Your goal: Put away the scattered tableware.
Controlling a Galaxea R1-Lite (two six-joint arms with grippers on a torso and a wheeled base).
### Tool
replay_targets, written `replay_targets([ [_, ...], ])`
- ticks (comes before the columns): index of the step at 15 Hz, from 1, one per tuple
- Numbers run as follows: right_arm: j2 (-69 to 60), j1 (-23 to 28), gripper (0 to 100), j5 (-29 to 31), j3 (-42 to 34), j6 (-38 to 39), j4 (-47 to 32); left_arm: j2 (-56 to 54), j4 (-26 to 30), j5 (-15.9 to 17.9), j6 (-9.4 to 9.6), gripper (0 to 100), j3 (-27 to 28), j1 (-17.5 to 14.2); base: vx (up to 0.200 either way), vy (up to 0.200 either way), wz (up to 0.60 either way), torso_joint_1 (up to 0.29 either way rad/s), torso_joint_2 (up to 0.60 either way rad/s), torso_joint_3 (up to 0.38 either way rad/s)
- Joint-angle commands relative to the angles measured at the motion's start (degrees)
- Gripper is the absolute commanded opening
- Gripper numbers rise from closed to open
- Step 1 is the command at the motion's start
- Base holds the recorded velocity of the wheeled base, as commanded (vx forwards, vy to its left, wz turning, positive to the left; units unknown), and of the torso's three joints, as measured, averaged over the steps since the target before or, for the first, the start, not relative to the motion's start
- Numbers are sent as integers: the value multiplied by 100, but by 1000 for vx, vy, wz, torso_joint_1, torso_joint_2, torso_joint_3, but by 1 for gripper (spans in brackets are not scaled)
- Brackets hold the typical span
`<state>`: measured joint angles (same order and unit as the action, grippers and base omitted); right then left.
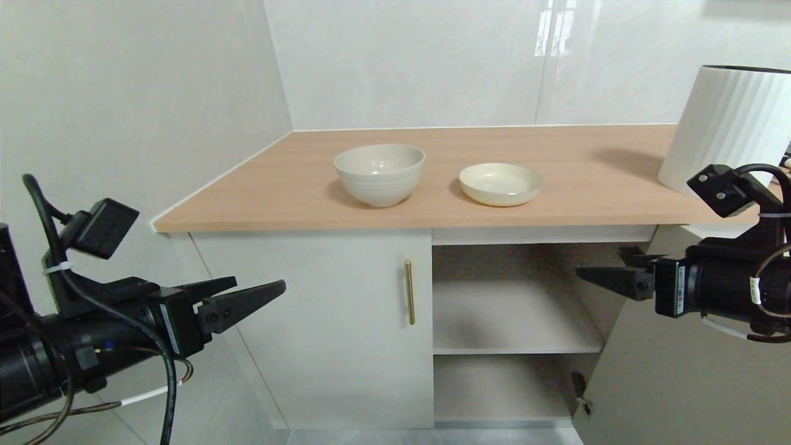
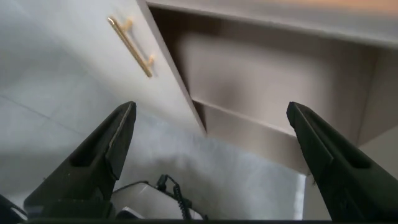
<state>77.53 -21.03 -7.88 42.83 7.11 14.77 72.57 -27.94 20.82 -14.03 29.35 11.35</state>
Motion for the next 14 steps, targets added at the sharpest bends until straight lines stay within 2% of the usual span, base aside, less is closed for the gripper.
replay_targets([
  [1,-19,73,100,-4,7,-8,96,187,-27,-8,-3,100,9,-71,0,0,0,178,-491,-295],
  [8,-45,73,100,-12,-64,-236,210,29,8,-17,-56,100,114,-71,0,0,0,186,-477,-284],
  [10,-10,73,100,-12,-64,-245,342,64,8,-17,-56,100,246,-71,0,0,0,102,-227,-139],
  [12,236,81,100,23,-2,-412,676,275,17,-17,-56,100,703,-71,0,0,0,29,-73,-44],
  [14,842,81,100,207,631,-491,869,565,263,-17,-56,100,1327,-89,0,0,0,0,0,0],
])
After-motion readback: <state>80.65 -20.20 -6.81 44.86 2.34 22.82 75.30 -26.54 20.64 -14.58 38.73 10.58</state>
